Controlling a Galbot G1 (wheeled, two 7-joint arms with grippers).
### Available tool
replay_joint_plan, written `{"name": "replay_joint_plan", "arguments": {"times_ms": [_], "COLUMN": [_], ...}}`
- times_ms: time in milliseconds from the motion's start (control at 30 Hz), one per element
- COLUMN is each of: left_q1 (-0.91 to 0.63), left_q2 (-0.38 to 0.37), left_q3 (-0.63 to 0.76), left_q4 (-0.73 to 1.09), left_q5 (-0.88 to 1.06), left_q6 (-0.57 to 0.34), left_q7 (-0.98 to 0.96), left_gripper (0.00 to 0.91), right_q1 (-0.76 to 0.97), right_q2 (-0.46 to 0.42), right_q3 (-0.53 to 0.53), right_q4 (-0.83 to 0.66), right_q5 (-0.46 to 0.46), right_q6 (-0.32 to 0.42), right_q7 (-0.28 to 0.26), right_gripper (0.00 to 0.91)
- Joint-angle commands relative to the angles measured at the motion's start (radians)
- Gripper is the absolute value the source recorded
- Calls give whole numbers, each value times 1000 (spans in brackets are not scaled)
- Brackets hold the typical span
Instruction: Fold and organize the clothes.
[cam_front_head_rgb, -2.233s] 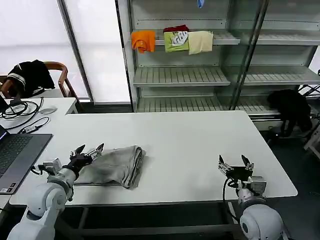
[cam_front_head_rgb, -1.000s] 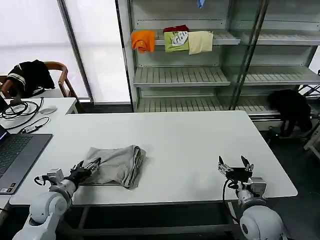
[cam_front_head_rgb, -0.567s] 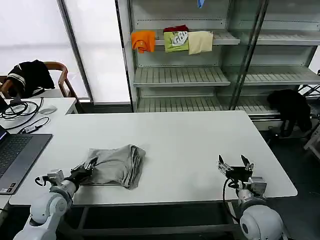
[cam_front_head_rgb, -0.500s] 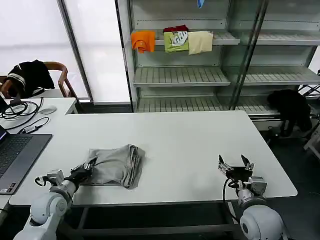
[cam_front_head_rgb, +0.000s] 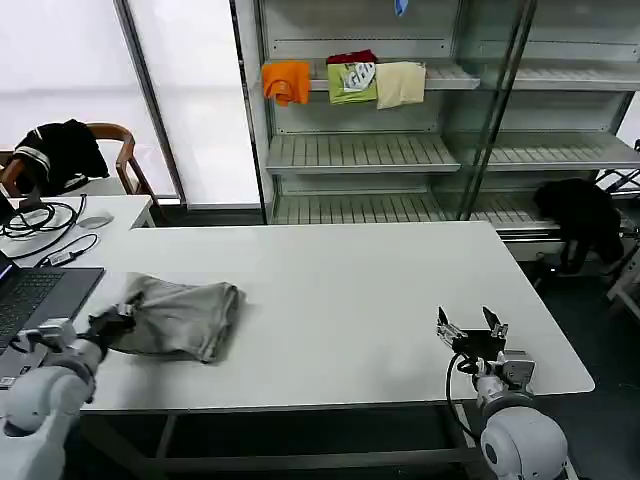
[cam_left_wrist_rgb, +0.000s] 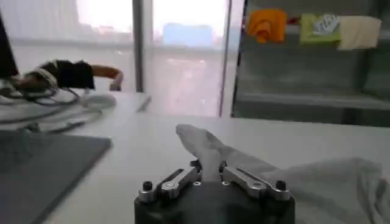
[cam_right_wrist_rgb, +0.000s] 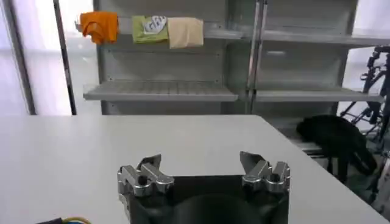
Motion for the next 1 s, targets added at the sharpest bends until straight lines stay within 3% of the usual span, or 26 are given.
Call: {"name": "replay_joint_plan", "arguments": {"times_ms": [33, 167, 367, 667, 800, 1000], "left_q1": [-27, -29, 12, -45, -167, -311], "left_q2": [256, 246, 121, 35, -38, -242], "left_q3": [-184, -164, -39, 342, 547, 741], "left_q4": [48, 13, -164, -381, -365, -181], "left_q5": [132, 175, 224, 91, 67, 121], "left_q6": [-23, -29, 4, 115, 117, 116], "left_q7": [19, 27, 34, -127, -200, -245], "left_gripper": [10, 10, 10, 10, 10, 10], "right_q1": [1, -3, -19, -69, -56, -59], "right_q2": [2, 1, -2, 29, 67, 100], "right_q3": [-6, -1, 13, 44, 50, 23], "right_q4": [-4, -3, 2, -2, 4, 37], "right_q5": [4, 7, 7, -3, -33, -86], "right_q6": [2, 3, 5, 24, 4, -17], "right_q7": [1, 2, 2, -2, -11, -16], "right_gripper": [907, 907, 907, 907, 907, 907]}}
